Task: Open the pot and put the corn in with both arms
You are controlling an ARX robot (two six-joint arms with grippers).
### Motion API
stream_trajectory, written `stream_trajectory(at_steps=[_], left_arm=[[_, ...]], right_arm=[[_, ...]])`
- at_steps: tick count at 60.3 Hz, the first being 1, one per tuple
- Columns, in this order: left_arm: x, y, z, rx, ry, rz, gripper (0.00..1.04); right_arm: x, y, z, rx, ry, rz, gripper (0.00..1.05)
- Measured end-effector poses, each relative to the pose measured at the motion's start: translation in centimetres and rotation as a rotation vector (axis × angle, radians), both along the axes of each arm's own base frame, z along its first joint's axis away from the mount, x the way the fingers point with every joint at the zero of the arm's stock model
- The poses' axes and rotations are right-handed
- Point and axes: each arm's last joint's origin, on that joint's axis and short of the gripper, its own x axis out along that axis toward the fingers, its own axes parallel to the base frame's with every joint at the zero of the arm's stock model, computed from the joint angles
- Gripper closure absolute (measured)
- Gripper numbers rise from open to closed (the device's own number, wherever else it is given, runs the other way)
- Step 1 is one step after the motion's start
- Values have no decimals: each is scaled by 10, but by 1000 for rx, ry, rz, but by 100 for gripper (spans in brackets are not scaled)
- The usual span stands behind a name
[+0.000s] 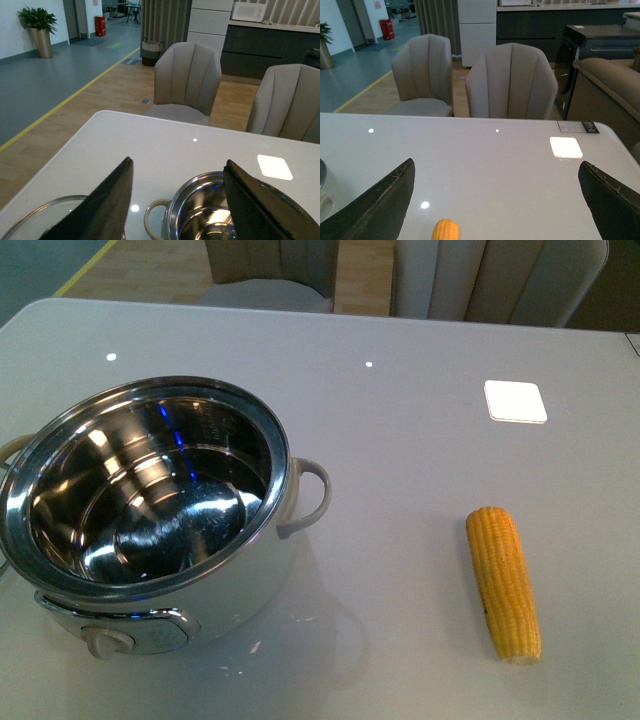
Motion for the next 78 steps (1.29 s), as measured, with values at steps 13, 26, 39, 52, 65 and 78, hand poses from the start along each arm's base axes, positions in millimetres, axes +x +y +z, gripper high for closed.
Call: stream_trajectory(at_steps=[13, 26, 39, 52, 65, 78], left_arm=[[-8, -12, 3, 16, -8, 24, 100], [-15, -16, 4, 19, -14, -3, 102], [-20, -16, 4, 19, -14, -4, 102], [-24, -16, 4, 19, -15, -4, 102], [-35, -16, 0, 20, 9, -5, 102], [-37, -17, 1, 20, -9, -5, 102]], right_arm=[[0, 0, 0, 0, 0, 0, 9], [0, 0, 0, 0, 0, 0, 9], [0, 0, 0, 0, 0, 0, 9], [0, 0, 0, 0, 0, 0, 9], [0, 0, 0, 0, 0, 0, 9], [0, 0, 0, 0, 0, 0, 9]])
